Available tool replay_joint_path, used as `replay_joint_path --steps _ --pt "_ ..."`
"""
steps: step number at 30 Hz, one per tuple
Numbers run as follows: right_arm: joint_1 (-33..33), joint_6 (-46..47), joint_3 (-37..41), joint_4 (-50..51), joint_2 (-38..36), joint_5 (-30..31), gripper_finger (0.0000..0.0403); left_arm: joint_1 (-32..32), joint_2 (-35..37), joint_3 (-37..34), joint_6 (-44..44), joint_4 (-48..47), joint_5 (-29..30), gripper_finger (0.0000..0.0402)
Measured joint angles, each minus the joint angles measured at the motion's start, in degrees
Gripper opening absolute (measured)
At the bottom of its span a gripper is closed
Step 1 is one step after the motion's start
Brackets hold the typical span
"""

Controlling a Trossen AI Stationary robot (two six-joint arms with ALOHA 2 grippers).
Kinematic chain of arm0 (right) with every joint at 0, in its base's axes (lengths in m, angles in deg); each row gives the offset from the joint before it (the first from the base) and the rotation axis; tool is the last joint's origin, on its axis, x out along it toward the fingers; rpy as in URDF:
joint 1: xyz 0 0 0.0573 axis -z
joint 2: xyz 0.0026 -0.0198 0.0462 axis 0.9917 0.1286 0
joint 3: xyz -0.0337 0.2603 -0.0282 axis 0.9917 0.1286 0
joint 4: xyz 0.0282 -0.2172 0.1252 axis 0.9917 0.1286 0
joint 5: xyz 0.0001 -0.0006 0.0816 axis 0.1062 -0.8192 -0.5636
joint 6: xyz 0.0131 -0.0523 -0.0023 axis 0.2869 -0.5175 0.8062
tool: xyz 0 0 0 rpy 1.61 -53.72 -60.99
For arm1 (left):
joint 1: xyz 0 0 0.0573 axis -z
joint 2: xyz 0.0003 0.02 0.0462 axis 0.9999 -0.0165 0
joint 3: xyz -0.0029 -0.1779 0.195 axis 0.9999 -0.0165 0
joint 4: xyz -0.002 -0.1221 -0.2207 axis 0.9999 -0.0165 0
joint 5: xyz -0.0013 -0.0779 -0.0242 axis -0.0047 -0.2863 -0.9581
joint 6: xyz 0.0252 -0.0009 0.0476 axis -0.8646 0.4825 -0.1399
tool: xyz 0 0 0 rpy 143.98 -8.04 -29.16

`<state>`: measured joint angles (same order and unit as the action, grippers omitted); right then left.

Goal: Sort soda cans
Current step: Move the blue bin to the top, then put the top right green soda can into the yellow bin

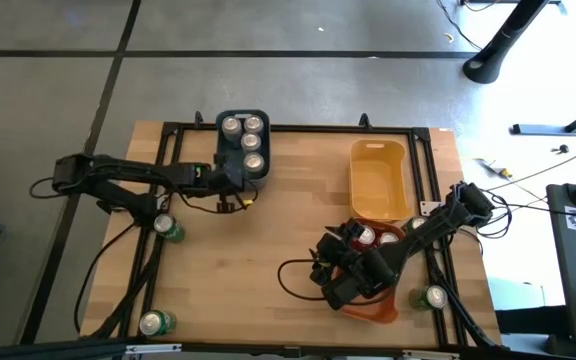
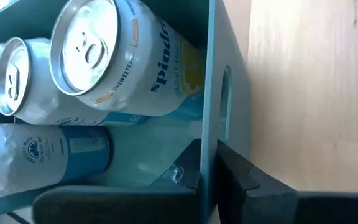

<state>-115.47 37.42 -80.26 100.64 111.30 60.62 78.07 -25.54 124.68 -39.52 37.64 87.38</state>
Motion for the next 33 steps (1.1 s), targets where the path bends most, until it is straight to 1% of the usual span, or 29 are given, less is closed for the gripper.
replay_joint_path --steps 3,5,11,14,16,19,22,27,30,33 --pt "0.0 0.0 0.0 0.0 0.0 0.0 0.0344 0.4 -0.2 -0.1 0.1 0.2 0.7 0.0037" --pt "0.0 0.0 0.0 0.0 0.0 0.0 0.0344 0.7 -0.1 -0.1 0.9 0.2 1.1 0.0057" --pt "0.4 -0.5 0.0 0.6 0.0 0.3 0.0344 2.2 0.6 0.5 3.3 -0.9 2.2 0.0142" --pt "1.1 -3.3 0.0 0.7 0.0 -0.4 0.0344 3.0 0.6 3.2 5.5 -4.5 3.7 0.0178" --pt "1.9 -5.6 0.0 1.7 -0.2 -2.2 0.0344 3.2 0.7 6.1 7.4 -8.5 3.7 0.0193" --pt "3.2 -6.7 0.0 6.5 -1.8 -7.2 0.0344 3.9 1.0 10.0 12.4 -14.7 3.6 0.0205" --pt "4.7 -6.9 0.0 14.8 -4.5 -11.9 0.0344 5.1 2.4 12.9 16.7 -19.2 2.7 0.0207" --pt "7.3 -12.2 0.0 29.5 -9.3 -19.1 0.0344 7.2 6.8 13.2 23.0 -22.6 -0.3 0.0208" --pt "8.6 -19.6 1.9 27.4 -13.9 -22.8 0.0344 8.5 9.3 13.2 26.8 -24.4 -1.0 0.0208" --pt "9.9 -22.0 5.3 28.1 -18.7 -26.0 0.0344 9.7 10.9 13.2 29.3 -25.0 -1.1 0.0208"
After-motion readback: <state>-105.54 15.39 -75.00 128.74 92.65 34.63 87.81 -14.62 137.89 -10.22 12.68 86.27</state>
